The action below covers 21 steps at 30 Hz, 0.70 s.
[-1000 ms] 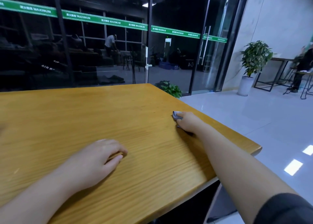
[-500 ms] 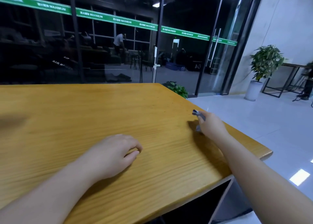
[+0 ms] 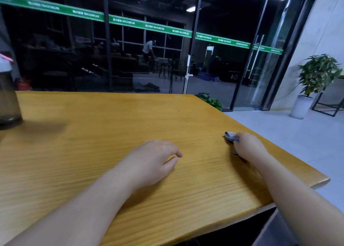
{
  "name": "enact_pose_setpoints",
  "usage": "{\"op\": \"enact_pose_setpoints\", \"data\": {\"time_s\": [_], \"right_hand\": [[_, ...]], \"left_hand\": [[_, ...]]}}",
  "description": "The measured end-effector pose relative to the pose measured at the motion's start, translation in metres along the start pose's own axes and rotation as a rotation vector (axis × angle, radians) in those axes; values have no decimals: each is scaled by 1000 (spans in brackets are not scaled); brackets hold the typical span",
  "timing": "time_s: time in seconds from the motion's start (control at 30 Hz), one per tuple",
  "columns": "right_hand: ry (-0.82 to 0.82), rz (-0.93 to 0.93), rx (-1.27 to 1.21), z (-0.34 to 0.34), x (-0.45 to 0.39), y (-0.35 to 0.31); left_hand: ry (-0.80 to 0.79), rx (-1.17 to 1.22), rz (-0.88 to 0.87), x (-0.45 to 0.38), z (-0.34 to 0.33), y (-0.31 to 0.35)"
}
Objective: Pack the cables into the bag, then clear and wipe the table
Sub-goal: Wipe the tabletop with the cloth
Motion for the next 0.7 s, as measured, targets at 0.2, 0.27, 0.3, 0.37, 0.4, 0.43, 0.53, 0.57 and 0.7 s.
{"op": "enact_pose_setpoints", "data": {"time_s": [0.2,0.27,0.3,0.37,0.4,0.43,0.53,0.57,0.7], "right_hand": [[-22,295,-533,16,53,-99],[-109,394,-592,10,74,-137],[-149,434,-598,4,83,-154],[-217,496,-624,-10,97,-185],[-247,523,-638,-19,103,-199],[-272,546,-645,-28,108,-212],[-325,586,-677,-51,121,-248],[-335,598,-687,-56,125,-259],[-426,637,-740,-71,146,-297]], "left_hand": [[127,76,102,14,39,-24],[182,105,201,28,51,-47],[192,113,263,36,54,-63],[176,111,397,55,56,-94],[165,102,459,64,56,-109],[162,102,517,73,56,-125],[192,120,679,101,59,-167],[214,122,725,109,61,-177],[313,101,827,123,69,-195]]}}
Point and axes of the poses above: each hand's wrist, its own x-axis away from the middle knuckle, its own z-axis out of the back of the hand, y = z × x, the point moved 8 cm from there along -x, towards the middle knuckle, and after that the axes turned 8 degrees about -x, right-handed, at the moved point
